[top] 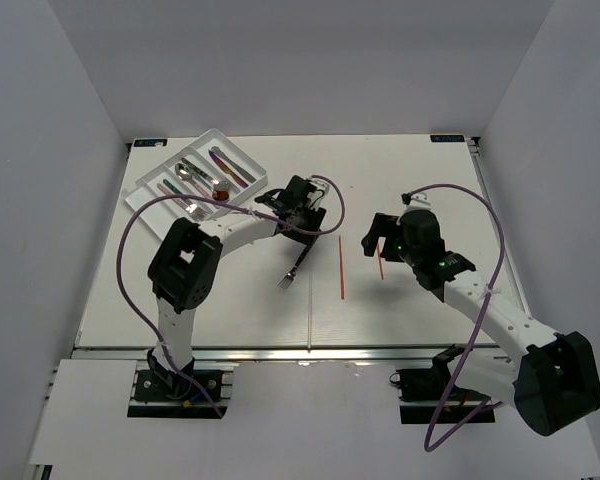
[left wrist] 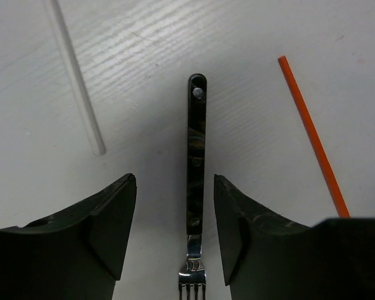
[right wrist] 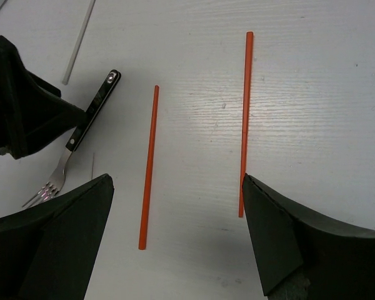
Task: Sort the eating utensils into containers
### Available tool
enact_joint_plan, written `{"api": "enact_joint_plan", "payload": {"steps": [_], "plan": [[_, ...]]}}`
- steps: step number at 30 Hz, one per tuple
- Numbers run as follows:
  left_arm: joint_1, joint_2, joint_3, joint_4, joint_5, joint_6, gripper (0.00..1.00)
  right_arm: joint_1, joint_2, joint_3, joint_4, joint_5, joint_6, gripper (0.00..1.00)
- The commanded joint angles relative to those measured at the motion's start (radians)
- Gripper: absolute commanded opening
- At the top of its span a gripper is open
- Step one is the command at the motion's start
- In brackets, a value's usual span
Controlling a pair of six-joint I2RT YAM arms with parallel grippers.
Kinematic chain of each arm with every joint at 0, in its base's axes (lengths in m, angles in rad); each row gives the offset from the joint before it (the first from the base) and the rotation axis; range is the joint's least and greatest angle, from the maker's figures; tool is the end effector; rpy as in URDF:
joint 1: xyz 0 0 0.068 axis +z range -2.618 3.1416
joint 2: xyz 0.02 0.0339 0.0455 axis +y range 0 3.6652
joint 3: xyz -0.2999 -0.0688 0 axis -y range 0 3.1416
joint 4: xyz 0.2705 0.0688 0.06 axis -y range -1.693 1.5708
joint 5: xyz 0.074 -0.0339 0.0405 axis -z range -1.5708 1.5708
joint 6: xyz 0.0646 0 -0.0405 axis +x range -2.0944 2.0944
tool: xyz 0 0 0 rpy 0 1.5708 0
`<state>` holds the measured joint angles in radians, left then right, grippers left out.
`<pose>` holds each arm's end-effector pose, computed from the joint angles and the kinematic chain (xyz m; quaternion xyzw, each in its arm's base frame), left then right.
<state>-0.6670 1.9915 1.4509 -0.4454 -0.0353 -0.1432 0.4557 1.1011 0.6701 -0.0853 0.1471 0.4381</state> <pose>0.3799 -0.2962 0.1839 0.2430 0.9261 -0.0981 0.2715 0.2511 0.1125 0.2543 0.0294 0.8622 0.1596 0.4800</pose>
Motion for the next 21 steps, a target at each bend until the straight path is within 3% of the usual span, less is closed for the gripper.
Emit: {"api": "enact_joint_plan", "payload": {"steps": [1,7,21], "plan": [[-0.009,0.021,0.003,0.008,0.107,0.034,0.62,-0.003,0.005,0.017,0.038,-0.02,-0.01,0.88],[-0.008,0.052,0.003,0.011,0.117,0.028,0.59,-0.003,0.014,0.019,0.038,-0.032,-0.013,0.88],[-0.017,0.129,0.078,-0.045,0.031,0.019,0.13,-0.003,0.016,0.019,0.039,-0.037,-0.018,0.88]]}}
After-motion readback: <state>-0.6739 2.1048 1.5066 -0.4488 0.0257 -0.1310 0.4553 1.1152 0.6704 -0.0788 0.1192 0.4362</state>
